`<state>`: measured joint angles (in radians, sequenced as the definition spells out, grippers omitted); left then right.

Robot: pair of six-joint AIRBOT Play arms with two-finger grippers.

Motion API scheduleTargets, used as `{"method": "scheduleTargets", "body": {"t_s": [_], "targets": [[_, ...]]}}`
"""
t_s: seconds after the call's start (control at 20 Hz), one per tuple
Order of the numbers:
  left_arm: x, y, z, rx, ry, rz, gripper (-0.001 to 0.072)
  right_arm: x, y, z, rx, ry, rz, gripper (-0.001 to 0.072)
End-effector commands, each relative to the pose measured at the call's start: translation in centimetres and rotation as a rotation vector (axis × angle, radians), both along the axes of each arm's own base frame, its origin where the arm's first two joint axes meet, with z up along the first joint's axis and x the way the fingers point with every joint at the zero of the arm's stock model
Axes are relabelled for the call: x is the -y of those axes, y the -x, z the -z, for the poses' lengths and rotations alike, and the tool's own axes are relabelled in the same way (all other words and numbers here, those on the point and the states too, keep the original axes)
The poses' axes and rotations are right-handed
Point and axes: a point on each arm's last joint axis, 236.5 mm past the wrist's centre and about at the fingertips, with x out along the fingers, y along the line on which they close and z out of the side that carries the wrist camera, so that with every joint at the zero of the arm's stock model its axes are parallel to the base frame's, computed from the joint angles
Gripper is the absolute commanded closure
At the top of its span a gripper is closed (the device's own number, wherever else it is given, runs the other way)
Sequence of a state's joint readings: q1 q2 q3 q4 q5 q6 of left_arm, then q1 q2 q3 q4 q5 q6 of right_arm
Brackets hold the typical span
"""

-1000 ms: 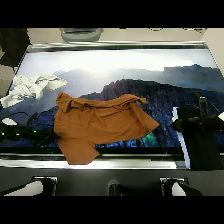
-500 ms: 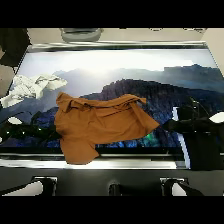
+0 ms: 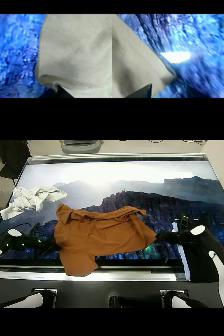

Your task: Fold the shirts.

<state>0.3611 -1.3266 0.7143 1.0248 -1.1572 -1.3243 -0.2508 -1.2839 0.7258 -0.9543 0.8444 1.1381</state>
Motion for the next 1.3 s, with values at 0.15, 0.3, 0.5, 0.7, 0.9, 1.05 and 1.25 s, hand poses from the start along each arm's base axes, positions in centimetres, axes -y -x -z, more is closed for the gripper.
{"method": "scheduleTargets", "body": {"t_s": [0.15, 0.3, 0.5, 0.7, 0.9, 1.05, 1.25], "targets": [[0.0, -0.2, -0.4, 0.005, 0.005, 0.002, 0.067, -3.2, -1.0, 2.4, -0.02, -0.077, -0.001, 0.0461], [-0.7, -2.0, -1.9, 0.05, -0.007, 0.007, 0.0673, -2.9, -2.6, 0.5, 0.065, -0.033, -0.088, 0.0665], [-2.9, -9.2, -14.0, 0.368, -0.109, 0.03, 0.0675, -0.8, -8.7, -14.6, 0.474, 0.186, -0.23, 0.0665], [-0.7, -11.6, -45.6, 1.158, -0.225, 0.013, 0.0674, 3.4, -5.8, -46.7, 1.184, 0.676, -0.113, 0.0664], [3.5, 2.1, -69.2, 1.829, -0.395, -0.047, 0.0674, 3.1, 10.8, -63.6, 1.533, 0.942, 0.044, 0.0664], [5.0, 8.1, -71.2, 1.903, -0.402, -0.097, 0.0674, 3.1, 17.5, -63.9, 1.527, 0.966, 0.103, 0.0664], [3.8, 10.2, -69.3, 1.84, -0.528, -0.132, 0.0674, 4.0, 20.7, -62.4, 1.451, 1.046, 0.11, 0.0664]]}}
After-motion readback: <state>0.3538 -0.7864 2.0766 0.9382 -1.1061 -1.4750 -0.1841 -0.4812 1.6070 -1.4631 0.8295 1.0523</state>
